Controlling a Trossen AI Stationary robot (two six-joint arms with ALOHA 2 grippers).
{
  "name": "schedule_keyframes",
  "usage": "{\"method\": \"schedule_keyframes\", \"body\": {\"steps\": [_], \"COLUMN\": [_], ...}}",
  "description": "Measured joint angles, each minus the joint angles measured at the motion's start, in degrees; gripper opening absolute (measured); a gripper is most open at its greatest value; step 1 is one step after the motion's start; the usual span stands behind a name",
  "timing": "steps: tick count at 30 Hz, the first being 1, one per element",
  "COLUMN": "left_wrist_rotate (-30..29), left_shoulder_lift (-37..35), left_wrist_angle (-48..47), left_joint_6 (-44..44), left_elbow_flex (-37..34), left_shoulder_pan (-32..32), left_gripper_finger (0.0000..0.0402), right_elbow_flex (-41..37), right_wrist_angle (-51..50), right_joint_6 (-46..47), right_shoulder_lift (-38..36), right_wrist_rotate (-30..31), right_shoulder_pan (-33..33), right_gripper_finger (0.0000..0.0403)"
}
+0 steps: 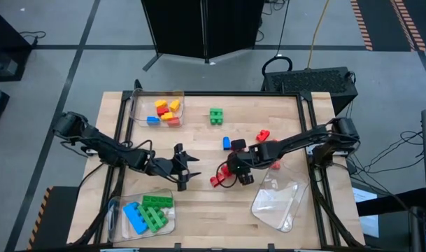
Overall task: Sort blocks by size
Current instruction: Put the four-stud red game piece into the bottom left transparent bin
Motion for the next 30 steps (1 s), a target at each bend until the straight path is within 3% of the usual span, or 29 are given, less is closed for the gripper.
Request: {"method": "schedule_keyframes", "body": {"steps": [11,16,22,30], "left_wrist_rotate": [0.0,0.0,0.0,0.0], "left_shoulder_lift": [0.0,0.0,0.0,0.0], "left_wrist_angle": [1.4,1.4,1.3,1.2], "left_joint_6": [5.0,4.9,4.9,4.9], "left_elbow_flex": [0.0,0.0,0.0,0.0], "left_shoulder_pan": [-0.9,-1.0,-1.0,-1.0], "left_gripper_finger": [0.0255,0.0255,0.0255,0.0255], "right_elbow_flex": [0.8,0.9,0.9,0.9], "right_wrist_angle": [-0.6,-3.0,-3.6,-4.2], "right_joint_6": [3.3,3.3,-0.5,-5.6], "right_shoulder_lift": [-7.4,-7.7,-2.9,1.8], "right_wrist_rotate": [0.2,-0.7,-2.8,-6.9], "right_shoulder_pan": [0.0,0.0,0.0,-0.1], "right_gripper_finger": [0.0077,0.0074,0.0125,0.0245]}}
